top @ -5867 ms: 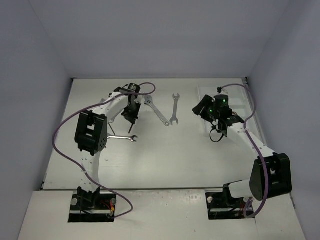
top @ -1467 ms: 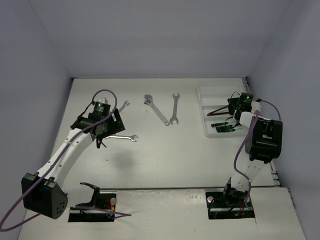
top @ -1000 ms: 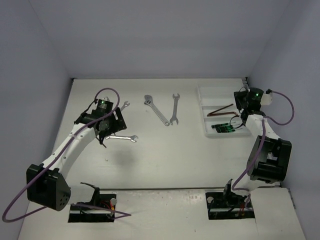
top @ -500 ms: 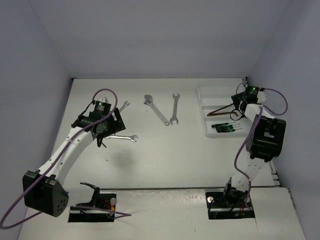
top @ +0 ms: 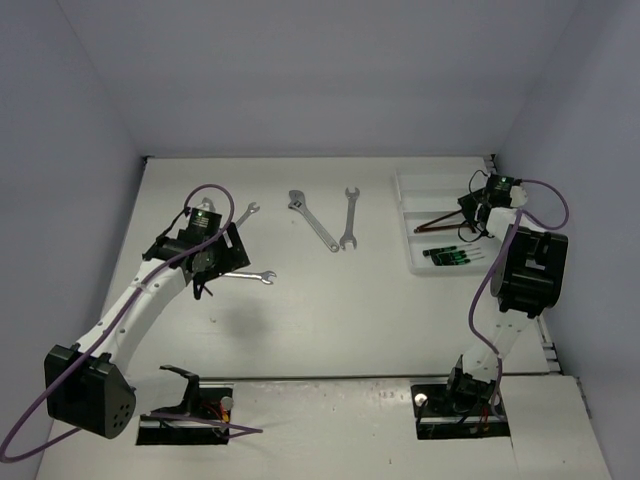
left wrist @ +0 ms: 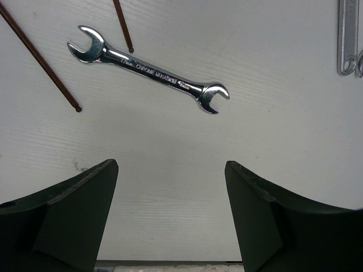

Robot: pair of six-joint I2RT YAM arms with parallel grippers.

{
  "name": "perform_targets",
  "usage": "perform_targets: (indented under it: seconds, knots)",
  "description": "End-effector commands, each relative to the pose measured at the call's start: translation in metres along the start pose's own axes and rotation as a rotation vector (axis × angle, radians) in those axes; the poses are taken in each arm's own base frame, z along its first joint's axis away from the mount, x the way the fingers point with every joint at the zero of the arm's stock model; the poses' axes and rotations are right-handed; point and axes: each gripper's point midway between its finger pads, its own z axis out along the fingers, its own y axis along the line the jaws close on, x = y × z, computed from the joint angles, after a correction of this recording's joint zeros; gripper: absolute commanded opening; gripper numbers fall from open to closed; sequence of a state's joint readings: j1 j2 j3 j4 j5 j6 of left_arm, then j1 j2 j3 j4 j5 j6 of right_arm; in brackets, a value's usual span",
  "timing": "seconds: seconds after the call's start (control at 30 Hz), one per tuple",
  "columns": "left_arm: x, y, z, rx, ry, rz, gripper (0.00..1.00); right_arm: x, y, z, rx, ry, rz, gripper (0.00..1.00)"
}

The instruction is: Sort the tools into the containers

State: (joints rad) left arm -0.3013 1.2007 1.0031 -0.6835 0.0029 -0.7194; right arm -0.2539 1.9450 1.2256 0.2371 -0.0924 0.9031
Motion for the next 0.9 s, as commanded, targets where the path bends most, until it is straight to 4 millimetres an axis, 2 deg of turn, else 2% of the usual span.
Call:
perform_targets:
  seconds: [0.0,0.23,0.43,0.57,0.63,0.87]
  knots:
    - [-0.014,-0.008,-0.009,0.034,-0.055,-0.032,0.73,-0.007,0.001,-0.006,0.007,-0.033,-0.021,0.29]
    - [-0.012,-0.011,-0.006,0.045,-0.03,-0.031,0.73,0.001,-0.009,0.002,0.03,-0.008,-0.026,0.27]
    - [-0.012,-0.012,-0.006,0.049,-0.029,-0.026,0.73,-0.002,-0.002,0.009,0.016,-0.007,-0.032,0.25]
    - [-0.011,-0.011,-0.006,0.046,-0.029,-0.025,0.73,-0.004,0.002,0.01,0.009,-0.011,-0.034,0.1]
    - [-0.011,-0.011,-0.006,0.045,-0.029,-0.024,0.73,-0.008,0.005,0.008,0.003,-0.022,-0.033,0.01]
    - [-0.012,-0.012,-0.006,0.047,-0.03,-0.022,0.73,-0.027,0.024,-0.017,-0.038,-0.082,-0.011,0.0]
